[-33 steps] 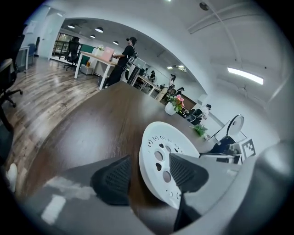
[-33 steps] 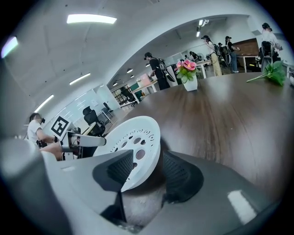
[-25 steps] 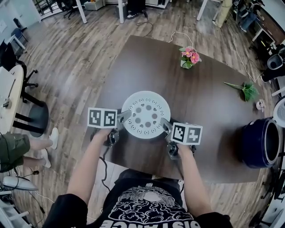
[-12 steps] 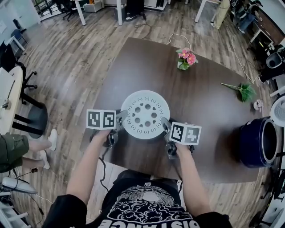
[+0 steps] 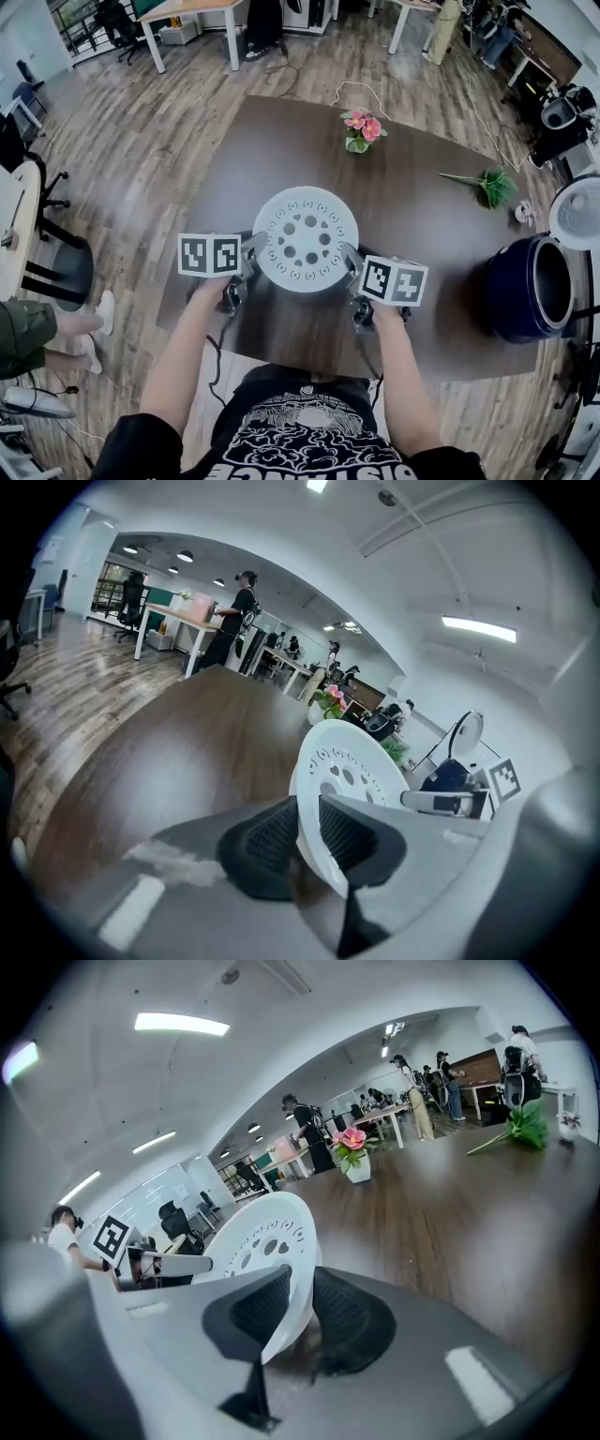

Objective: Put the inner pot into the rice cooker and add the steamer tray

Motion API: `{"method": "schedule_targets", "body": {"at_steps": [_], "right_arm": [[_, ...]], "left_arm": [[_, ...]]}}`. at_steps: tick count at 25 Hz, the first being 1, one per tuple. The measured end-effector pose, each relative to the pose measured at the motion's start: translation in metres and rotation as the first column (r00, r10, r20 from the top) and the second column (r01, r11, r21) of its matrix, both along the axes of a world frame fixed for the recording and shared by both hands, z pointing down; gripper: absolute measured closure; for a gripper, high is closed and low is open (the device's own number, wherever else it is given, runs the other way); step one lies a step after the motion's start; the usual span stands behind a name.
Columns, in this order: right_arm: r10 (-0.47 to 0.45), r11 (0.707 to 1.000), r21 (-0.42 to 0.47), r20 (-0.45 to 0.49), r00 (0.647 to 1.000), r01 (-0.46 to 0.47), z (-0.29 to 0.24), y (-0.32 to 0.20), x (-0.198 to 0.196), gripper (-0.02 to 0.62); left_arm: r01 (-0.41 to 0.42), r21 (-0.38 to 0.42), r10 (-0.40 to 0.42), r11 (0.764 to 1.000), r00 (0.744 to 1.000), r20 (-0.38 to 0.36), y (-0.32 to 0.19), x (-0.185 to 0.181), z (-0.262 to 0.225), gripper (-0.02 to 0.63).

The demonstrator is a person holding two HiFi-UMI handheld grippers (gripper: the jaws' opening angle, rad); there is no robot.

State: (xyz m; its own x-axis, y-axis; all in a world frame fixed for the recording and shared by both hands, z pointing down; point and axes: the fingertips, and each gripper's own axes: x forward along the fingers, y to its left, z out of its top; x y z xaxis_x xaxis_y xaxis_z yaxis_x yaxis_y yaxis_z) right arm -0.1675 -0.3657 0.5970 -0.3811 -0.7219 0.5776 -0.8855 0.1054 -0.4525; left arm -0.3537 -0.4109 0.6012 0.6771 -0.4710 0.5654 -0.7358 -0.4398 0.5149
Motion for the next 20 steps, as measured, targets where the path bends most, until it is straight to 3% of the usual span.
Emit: {"method": "schedule_targets", "body": {"at_steps": [9,20], "right_arm": [[0.091,0.992,0.088,-0.006,0.996,-0.09,-0.037,0.014,0.034,0.526],[0.208,0.961,0.183,0.002,0.978,-0.205,-0.082,0.042,0.12,0.534]], "left_arm": [[-0.073,0.086,0.076,0.994,0.997,-0.022,0.001,0.037,-0.036,0.531],[-0.168,0.178,0.176,0.97,0.984,-0.031,0.014,0.129,-0.079,0.531]]}}
